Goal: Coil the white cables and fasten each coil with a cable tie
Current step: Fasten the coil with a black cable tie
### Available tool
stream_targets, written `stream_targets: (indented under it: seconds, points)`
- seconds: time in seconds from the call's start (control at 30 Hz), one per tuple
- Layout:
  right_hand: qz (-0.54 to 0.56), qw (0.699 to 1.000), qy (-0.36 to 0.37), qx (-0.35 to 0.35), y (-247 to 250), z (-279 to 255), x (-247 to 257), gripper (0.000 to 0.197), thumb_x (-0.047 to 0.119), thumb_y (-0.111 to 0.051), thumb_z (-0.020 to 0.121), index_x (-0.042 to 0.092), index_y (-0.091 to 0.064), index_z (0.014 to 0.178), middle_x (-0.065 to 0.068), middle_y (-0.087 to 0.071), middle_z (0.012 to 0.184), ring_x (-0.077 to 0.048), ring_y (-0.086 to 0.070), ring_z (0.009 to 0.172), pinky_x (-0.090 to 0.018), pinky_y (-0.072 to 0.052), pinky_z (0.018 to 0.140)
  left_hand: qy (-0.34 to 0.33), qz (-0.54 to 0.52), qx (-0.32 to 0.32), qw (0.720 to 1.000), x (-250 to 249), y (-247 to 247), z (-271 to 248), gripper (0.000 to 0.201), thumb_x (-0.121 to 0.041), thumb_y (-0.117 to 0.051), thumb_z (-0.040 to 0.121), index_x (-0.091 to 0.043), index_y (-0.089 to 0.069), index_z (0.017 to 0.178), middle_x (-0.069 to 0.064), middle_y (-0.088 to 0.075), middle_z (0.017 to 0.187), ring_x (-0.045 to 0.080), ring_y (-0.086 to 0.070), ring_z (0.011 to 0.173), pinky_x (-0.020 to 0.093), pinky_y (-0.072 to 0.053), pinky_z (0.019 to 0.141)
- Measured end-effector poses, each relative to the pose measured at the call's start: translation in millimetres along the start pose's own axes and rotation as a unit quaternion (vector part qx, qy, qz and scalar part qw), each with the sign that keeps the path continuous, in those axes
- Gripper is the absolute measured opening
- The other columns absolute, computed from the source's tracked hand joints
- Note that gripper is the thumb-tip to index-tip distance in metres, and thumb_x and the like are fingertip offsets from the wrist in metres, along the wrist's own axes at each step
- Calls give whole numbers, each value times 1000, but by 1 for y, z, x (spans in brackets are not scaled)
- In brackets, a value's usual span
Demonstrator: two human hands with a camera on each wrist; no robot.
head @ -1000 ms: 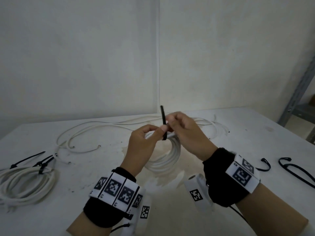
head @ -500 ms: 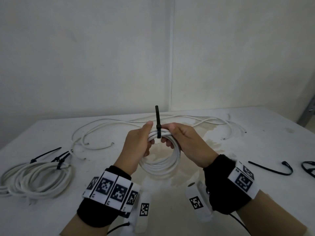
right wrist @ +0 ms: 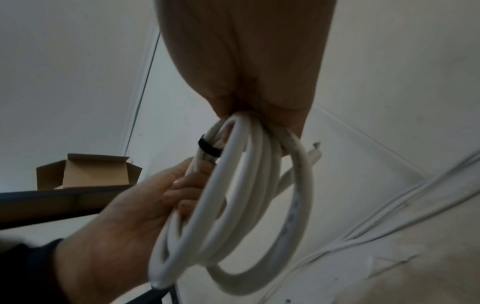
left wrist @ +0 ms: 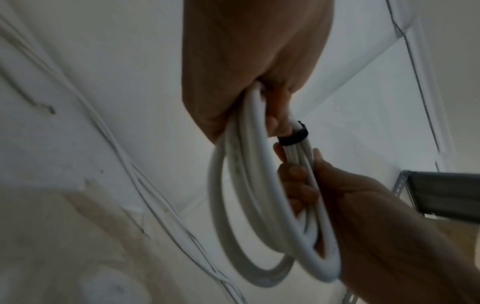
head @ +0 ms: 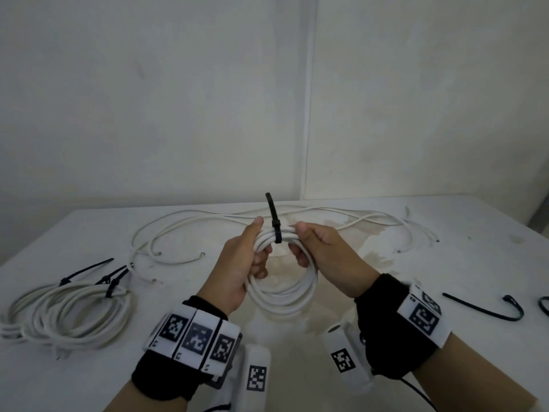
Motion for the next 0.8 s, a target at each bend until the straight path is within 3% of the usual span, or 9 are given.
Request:
stream_targets:
  seconds: [0.17, 0.27, 0.37, 0.47, 0.57, 0.8]
  points:
    - [56, 996, 13, -63, 4, 4, 1, 35, 19, -30, 100, 10, -50, 73, 0, -43, 62, -3, -35, 45, -14, -32, 49, -33, -17, 7, 999, -5, 7, -9, 49, -43, -33, 98, -6, -58, 77, 2, -50, 51, 11, -50, 43, 23, -43, 51]
    - [74, 995, 9, -70, -12, 3, -3, 36, 18, -31, 100, -3, -55, 84, 0, -43, 62, -2, -35, 46, -13, -32, 47, -37, -29, -82, 995, 1, 25, -14, 52, -45, -33, 97, -9, -47, 63, -6, -37, 38, 7, -34, 34, 20, -33, 41]
    - [109, 992, -6, -59, -27, -1, -3, 35, 22, -32, 100, 3, -53, 80, 1, -43, 59, -4, -34, 44, -16, -32, 45, -37, -53, -143, 988, 3, 40, -17, 51, -43, -37, 96, -10, -40, 57, -7, -29, 34, 8, -25, 31, 17, -25, 36]
    - [114, 990, -47, -67, -30, -1, -2, 40, 30, -34, 99, 14, -42, 63, 0, -37, 52, -8, -29, 37, -20, -26, 40, -39, -69, -145, 986, 2, 40, -20, 51, -42, -37, 96, -10, -37, 56, -7, -26, 34, 9, -23, 31, 17, -23, 34]
    - [138, 982, -27, -125, -23, 2, 0, 42, 27, -32, 100, 15, -33, 60, 5, -25, 44, -5, -19, 34, -18, -16, 40, -53, -59, -133, 988, -6, 36, -20, 51, -40, -38, 96, -11, -36, 54, -7, -27, 34, 9, -22, 31, 17, -22, 35]
    - [138, 978, -27, -153, -19, 12, -10, 42, 23, -31, 100, 13, -34, 60, 12, -26, 35, -3, -19, 32, -16, -18, 38, -64, -36, -102, 992, -10, 34, -16, 47, -39, -41, 95, -11, -42, 57, -8, -32, 36, 7, -28, 33, 20, -28, 38]
Point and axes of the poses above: each hand's wrist, its own z-axis towards the middle knuckle, its own y-axis out of the back of the hand, x = y × z, the point moved 10 cm from there along z, towards the middle knuckle
